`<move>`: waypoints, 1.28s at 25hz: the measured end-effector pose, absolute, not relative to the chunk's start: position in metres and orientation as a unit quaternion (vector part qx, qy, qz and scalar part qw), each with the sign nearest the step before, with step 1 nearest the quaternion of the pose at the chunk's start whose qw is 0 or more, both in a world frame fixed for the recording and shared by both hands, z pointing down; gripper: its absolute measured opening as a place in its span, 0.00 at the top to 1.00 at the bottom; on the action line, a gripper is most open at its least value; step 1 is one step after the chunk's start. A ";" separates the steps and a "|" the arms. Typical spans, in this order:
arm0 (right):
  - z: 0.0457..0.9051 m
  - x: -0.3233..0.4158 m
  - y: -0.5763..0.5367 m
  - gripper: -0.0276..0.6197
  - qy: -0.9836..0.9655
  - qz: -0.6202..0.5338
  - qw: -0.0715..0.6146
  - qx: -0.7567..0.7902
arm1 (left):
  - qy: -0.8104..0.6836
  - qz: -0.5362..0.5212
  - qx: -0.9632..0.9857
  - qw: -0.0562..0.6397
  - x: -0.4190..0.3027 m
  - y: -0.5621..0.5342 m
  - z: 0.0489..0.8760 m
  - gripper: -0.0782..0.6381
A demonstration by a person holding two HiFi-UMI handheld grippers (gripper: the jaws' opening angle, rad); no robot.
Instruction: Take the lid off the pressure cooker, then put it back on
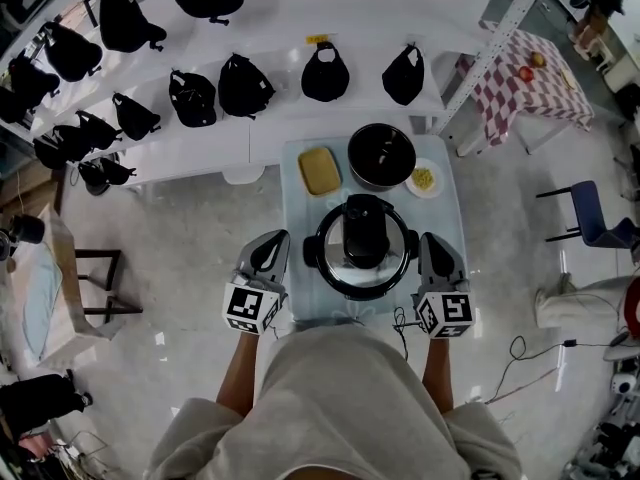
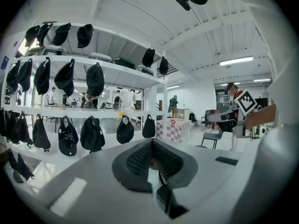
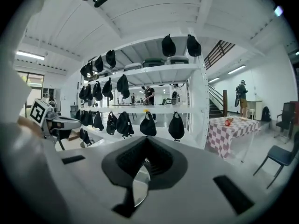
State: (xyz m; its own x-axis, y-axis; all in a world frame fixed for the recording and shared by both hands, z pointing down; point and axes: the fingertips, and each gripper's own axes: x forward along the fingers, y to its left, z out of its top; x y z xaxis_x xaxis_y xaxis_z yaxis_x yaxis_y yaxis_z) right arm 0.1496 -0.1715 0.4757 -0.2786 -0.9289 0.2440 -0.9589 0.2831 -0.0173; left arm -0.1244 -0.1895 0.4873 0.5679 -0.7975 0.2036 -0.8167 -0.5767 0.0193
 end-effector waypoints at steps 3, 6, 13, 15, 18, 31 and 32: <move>0.480 0.146 -0.168 0.96 -0.798 0.085 0.095 0.588 | -0.463 0.090 0.880 0.057 -0.126 -0.192 0.489 0.88; 0.483 0.145 -0.168 0.96 -0.799 0.084 0.098 0.588 | -0.465 0.092 0.879 0.057 -0.126 -0.193 0.491 0.88; 0.487 0.142 -0.172 0.96 -0.802 0.085 0.107 0.581 | -0.464 0.090 0.880 0.056 -0.122 -0.197 0.490 0.88; 0.489 0.140 -0.173 0.96 -0.803 0.086 0.114 0.579 | -0.464 0.090 0.880 0.055 -0.122 -0.197 0.490 0.88; 0.489 0.137 -0.175 0.96 -0.804 0.086 0.115 0.577 | -0.463 0.091 0.880 0.055 -0.121 -0.198 0.491 0.88; 0.487 0.129 -0.174 0.96 -0.808 0.081 0.119 0.571 | -0.461 0.093 0.881 0.055 -0.119 -0.195 0.492 0.88; 0.487 0.129 -0.174 0.96 -0.808 0.082 0.119 0.571 | -0.460 0.094 0.881 0.056 -0.119 -0.195 0.492 0.88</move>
State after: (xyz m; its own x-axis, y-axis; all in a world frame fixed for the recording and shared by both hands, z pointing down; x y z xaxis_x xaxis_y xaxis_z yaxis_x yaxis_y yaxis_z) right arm 0.1291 -0.1740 0.4874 -0.3195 -0.9036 0.2855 -0.9424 0.3346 0.0041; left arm -0.1192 -0.1951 0.4919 0.5583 -0.8009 0.2166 -0.8217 -0.5698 0.0113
